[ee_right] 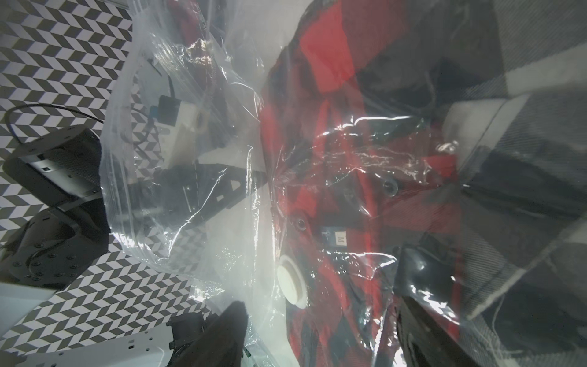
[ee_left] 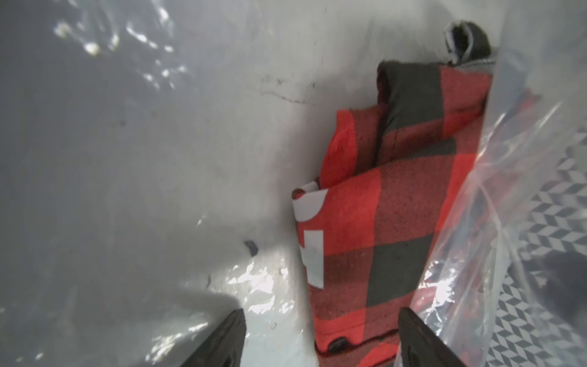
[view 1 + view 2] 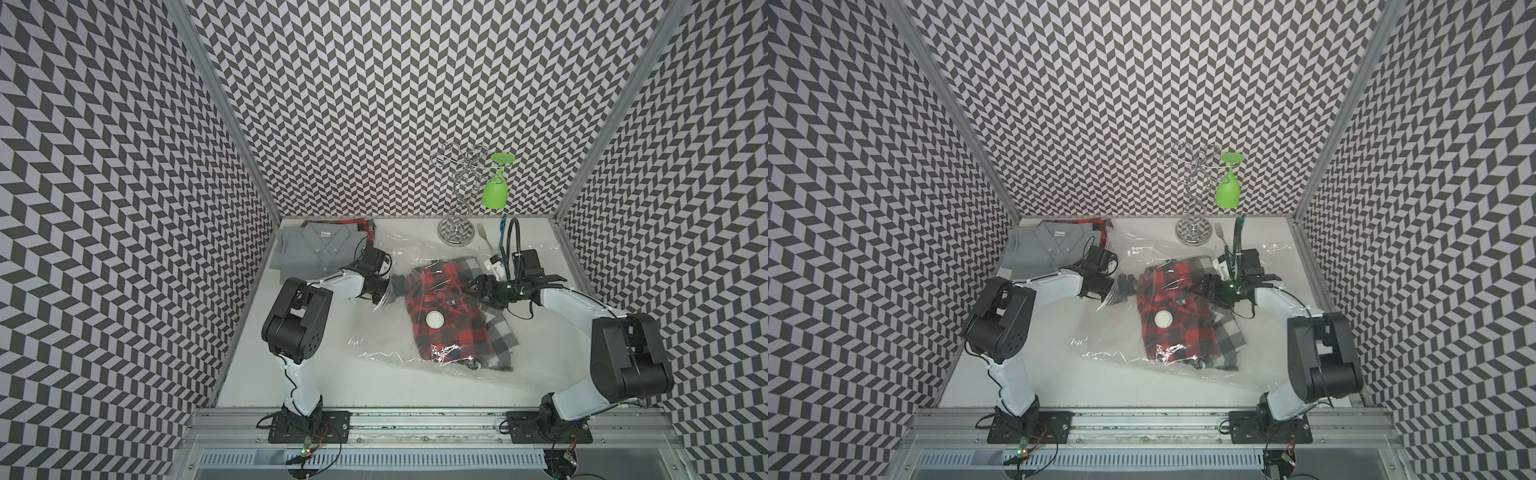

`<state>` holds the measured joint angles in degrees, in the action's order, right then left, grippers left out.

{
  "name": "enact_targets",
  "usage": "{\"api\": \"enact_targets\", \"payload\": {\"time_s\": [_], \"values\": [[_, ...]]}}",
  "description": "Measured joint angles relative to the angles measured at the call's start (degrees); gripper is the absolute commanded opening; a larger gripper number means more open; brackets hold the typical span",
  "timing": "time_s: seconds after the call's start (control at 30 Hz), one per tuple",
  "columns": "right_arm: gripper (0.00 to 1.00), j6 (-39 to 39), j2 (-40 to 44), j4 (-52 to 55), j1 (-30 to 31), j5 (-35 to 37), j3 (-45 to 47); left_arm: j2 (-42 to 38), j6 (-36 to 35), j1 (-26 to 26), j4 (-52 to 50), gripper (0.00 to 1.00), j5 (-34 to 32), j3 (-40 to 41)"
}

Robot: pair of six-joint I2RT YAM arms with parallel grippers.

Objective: Take the shirt out of the vacuum bag
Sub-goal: Take out the shirt from the vacuum bag.

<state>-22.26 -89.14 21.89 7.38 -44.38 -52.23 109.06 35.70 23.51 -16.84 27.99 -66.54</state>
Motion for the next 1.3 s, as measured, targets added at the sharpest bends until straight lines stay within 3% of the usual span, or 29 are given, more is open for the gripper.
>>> {"api": "enact_targets", "payload": {"time_s": [0.27,0.4,0.6,0.73,0.8,1.03,1.3], "values": [[0.75,0.0,0.0,-0.1,0.0,0.1,0.1,7.7,-0.1,3.4,-4.2,0.78,-4.9,-12.0],[0.75,0.0,0.0,-0.6,0.0,0.0,1.0,9.8,-0.5,4.6,-6.7,0.72,-7.0,-15.8],[0.75,0.0,0.0,-1.0,0.0,0.0,1.8,11.9,-2.4,5.4,-8.5,0.37,-9.0,-18.2],[0.75,0.0,0.0,-1.3,0.0,0.0,1.8,12.8,-4.0,5.6,-8.9,0.18,-9.8,-18.6],[0.75,0.0,0.0,-1.4,0.0,0.0,1.8,13.0,-4.3,5.9,-8.7,0.02,-10.0,-18.6],[0.75,-0.3,0.4,-1.8,-0.1,0.2,2.6,12.7,-5.1,6.2,-7.9,0.0,-9.9,-18.1],[0.75,-6.1,4.9,-7.1,-1.6,1.3,5.4,8.6,-3.4,7.2,-7.4,0.0,-8.2,-13.3]]}}
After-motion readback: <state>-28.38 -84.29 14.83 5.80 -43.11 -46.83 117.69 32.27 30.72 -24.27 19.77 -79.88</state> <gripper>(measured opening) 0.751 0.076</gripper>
